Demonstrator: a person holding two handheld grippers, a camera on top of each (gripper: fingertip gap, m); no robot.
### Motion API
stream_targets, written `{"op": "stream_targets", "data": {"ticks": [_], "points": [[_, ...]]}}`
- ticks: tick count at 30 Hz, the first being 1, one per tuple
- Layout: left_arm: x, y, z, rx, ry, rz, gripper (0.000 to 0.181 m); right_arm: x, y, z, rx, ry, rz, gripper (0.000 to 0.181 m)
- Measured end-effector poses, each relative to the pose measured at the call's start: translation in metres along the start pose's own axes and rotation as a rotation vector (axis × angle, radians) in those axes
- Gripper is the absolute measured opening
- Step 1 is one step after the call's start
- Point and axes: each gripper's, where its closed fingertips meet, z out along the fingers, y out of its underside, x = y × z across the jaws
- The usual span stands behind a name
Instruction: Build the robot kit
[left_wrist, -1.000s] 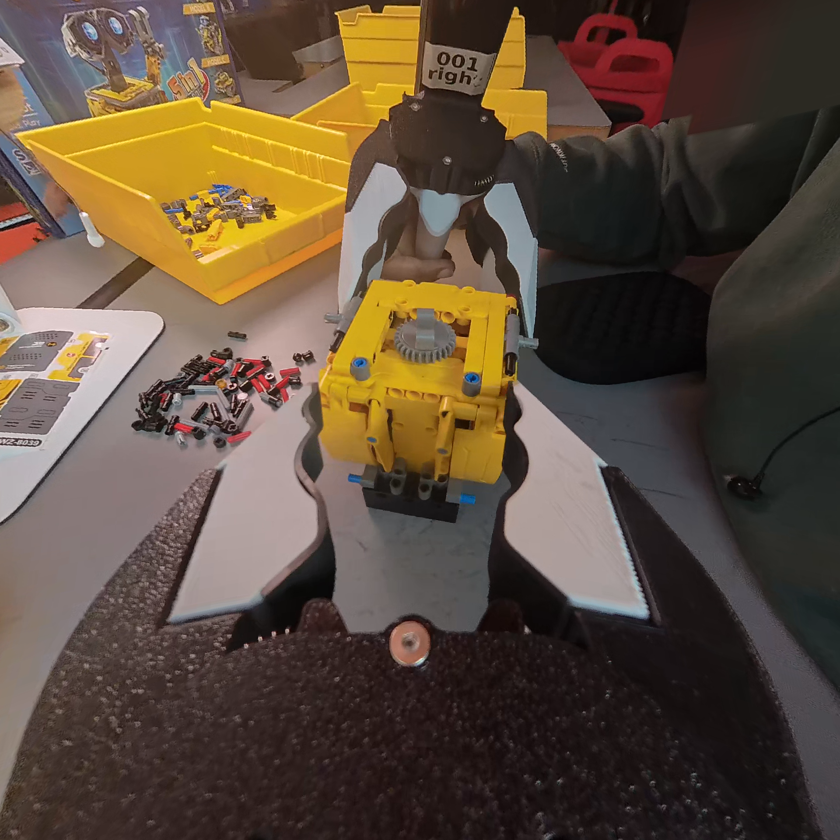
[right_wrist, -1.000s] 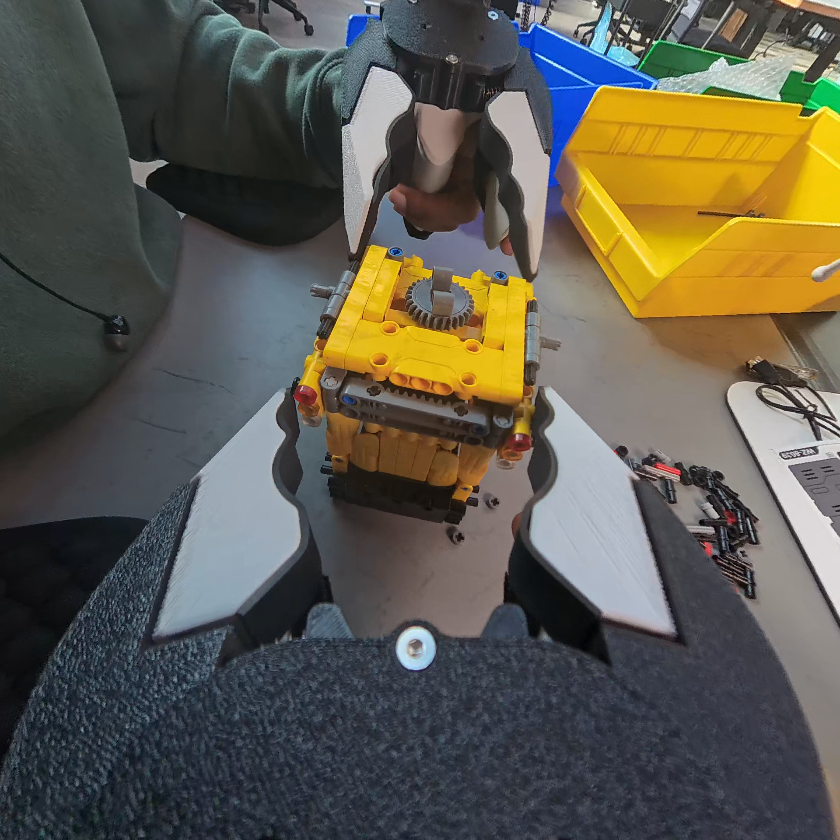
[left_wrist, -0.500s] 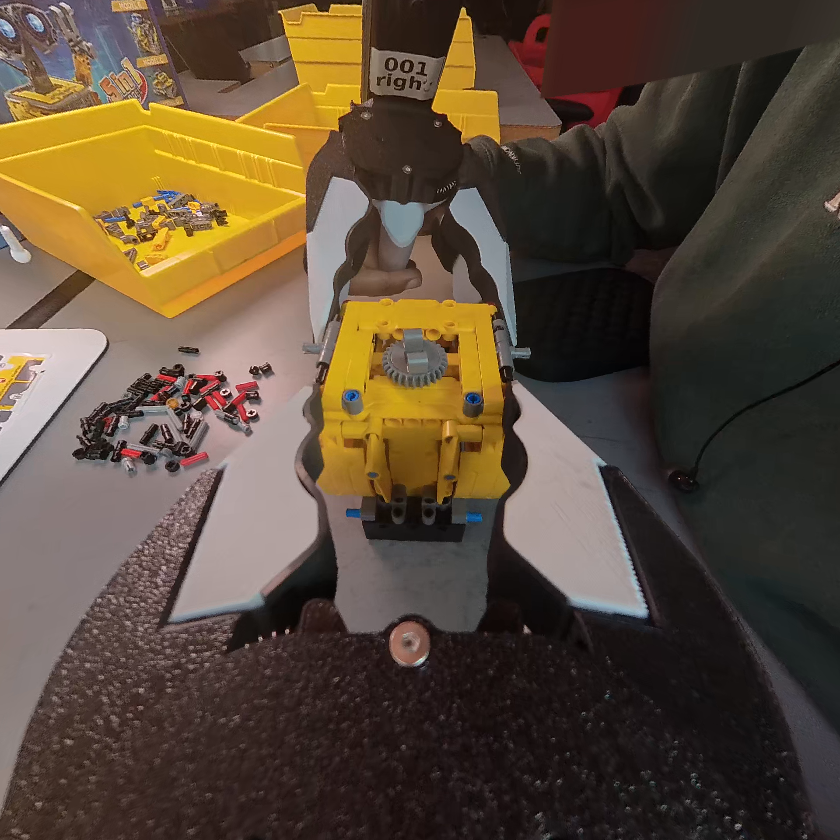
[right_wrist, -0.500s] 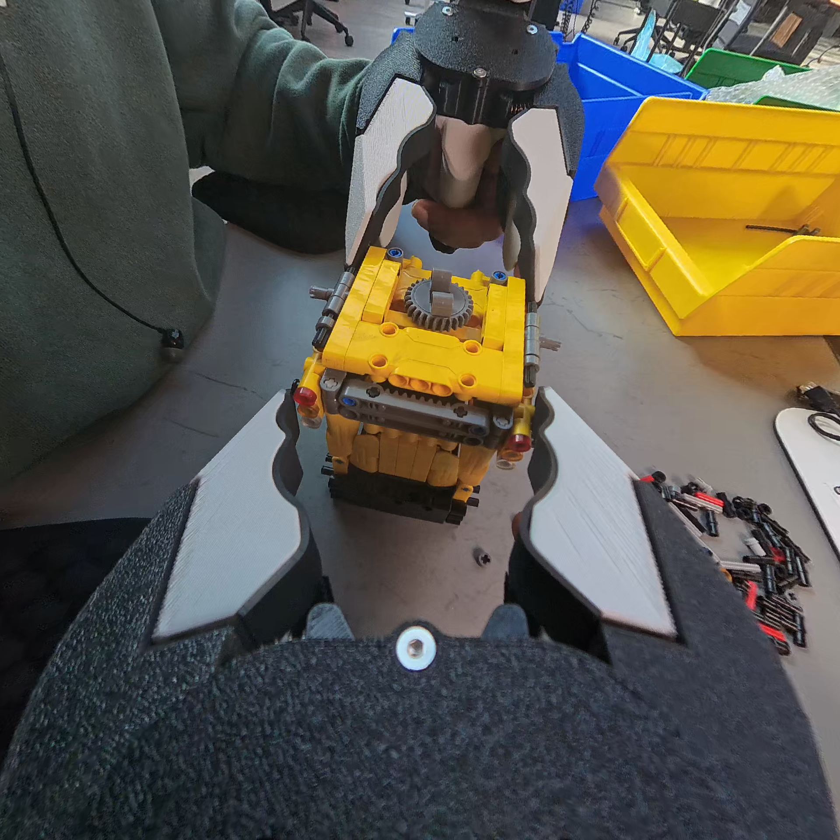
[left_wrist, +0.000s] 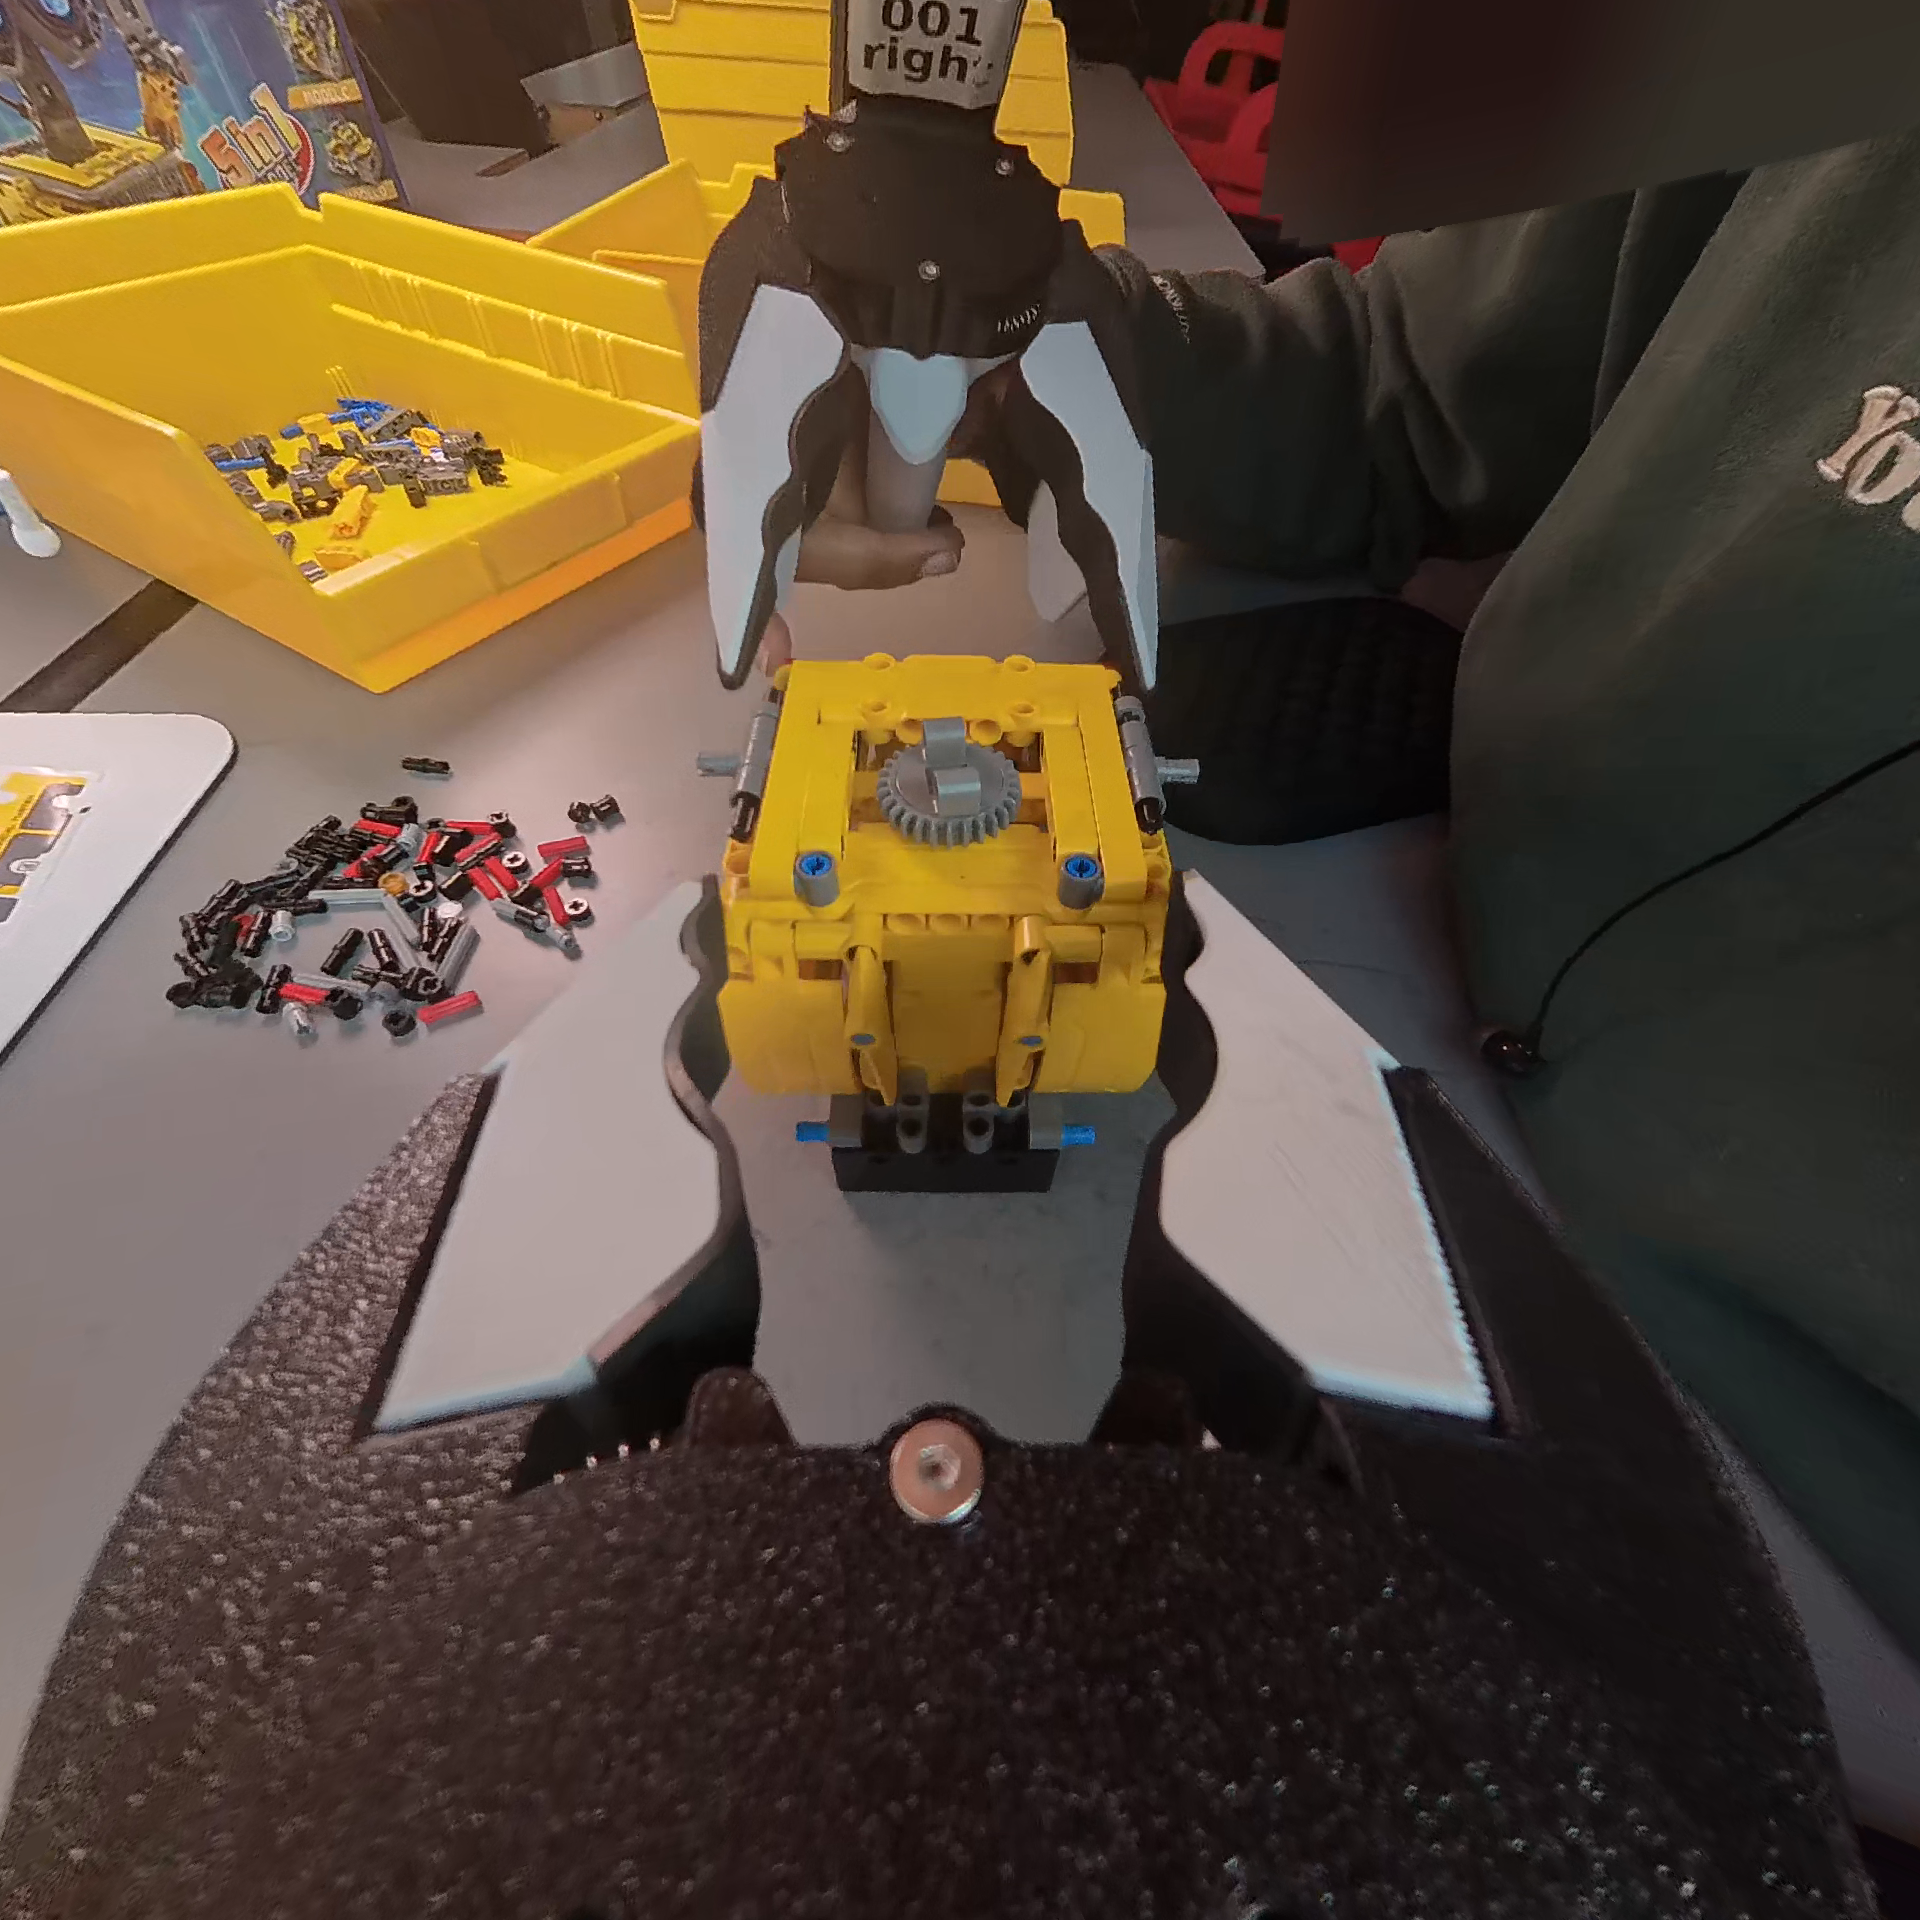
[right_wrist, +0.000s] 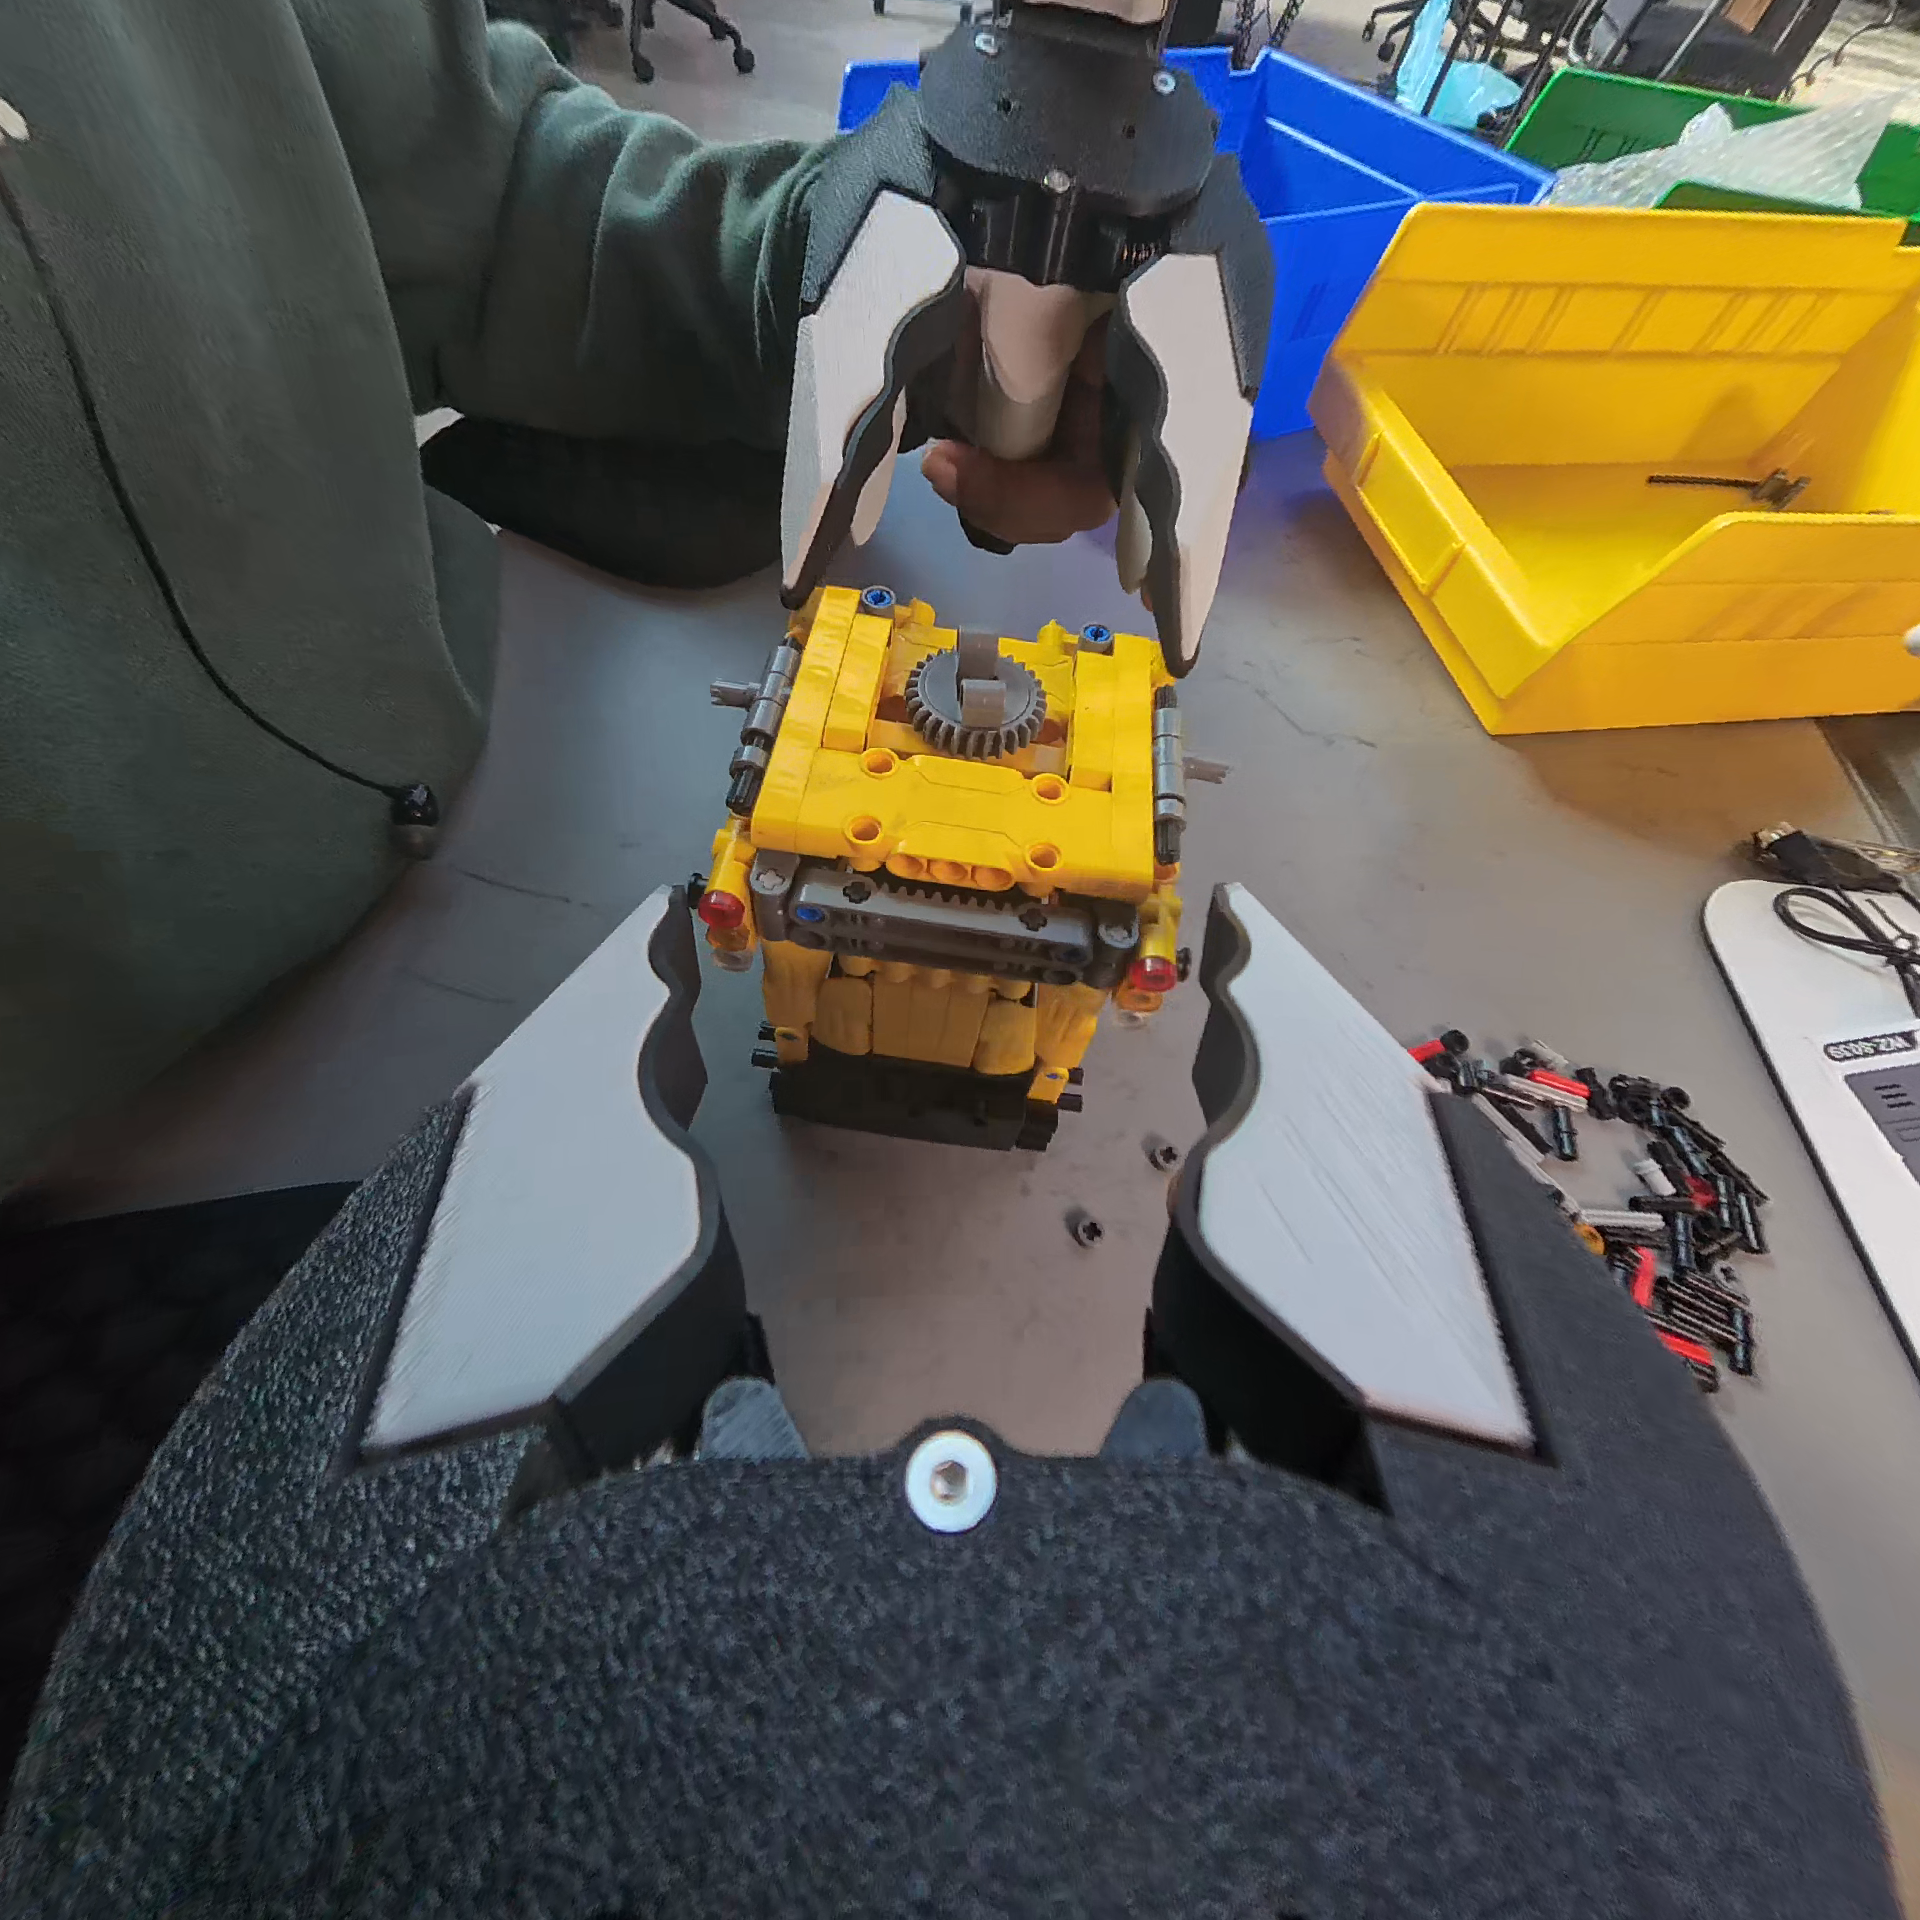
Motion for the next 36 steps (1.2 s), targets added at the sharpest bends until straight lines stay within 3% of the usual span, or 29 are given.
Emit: {"op": "stream_targets", "data": {"ticks": [9,24,29,36], "points": [[0.0,0.002,0.005,-0.02,-0.018,0.018,0.087,-0.003,-0.003,0.004,0.008,-0.008,0.005,0.087],[0.003,0.001,0.005,-0.031,-0.013,0.03,0.086,-0.003,-0.004,0.006,0.019,-0.009,0.001,0.086],[0.002,-0.016,-0.001,0.047,-0.013,-0.009,0.085,-0.003,-0.004,0.005,0.016,-0.011,0.007,0.086],[0.006,-0.009,0.015,-0.05,-0.028,0.034,0.087,-0.005,-0.005,0.007,0.011,-0.01,0.006,0.086]]}}
